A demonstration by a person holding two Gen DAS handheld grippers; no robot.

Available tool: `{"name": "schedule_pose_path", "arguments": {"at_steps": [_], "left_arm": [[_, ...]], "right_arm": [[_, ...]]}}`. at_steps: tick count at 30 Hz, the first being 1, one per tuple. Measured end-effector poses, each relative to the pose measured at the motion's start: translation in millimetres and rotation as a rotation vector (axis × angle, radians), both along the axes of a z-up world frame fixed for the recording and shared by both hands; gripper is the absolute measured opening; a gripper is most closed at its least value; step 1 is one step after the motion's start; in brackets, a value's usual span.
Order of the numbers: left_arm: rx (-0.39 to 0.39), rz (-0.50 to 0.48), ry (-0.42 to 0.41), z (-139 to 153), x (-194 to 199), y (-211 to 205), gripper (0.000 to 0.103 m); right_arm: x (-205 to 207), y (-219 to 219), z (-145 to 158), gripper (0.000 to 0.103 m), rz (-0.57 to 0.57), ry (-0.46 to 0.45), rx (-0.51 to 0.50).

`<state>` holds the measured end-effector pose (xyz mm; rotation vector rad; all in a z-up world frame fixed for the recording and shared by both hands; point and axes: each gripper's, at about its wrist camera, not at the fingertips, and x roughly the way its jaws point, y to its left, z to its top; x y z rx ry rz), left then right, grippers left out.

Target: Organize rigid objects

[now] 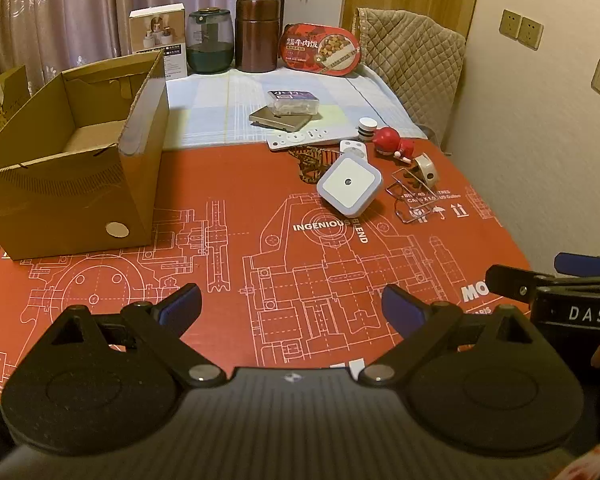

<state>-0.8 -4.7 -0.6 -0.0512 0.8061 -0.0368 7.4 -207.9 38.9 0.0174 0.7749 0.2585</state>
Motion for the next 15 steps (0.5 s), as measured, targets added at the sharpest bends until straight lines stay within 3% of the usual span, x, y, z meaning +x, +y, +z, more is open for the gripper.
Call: {"name": "schedule_pose_path", "arguments": {"at_steps": [15], "left_arm": [[-0.006,0.004,0.001,3.1,-0.7,1.1,0.095]], "right_arm": [[1.0,0.1,-3.3,0.1,0.006,0.001,-0.007]]}}
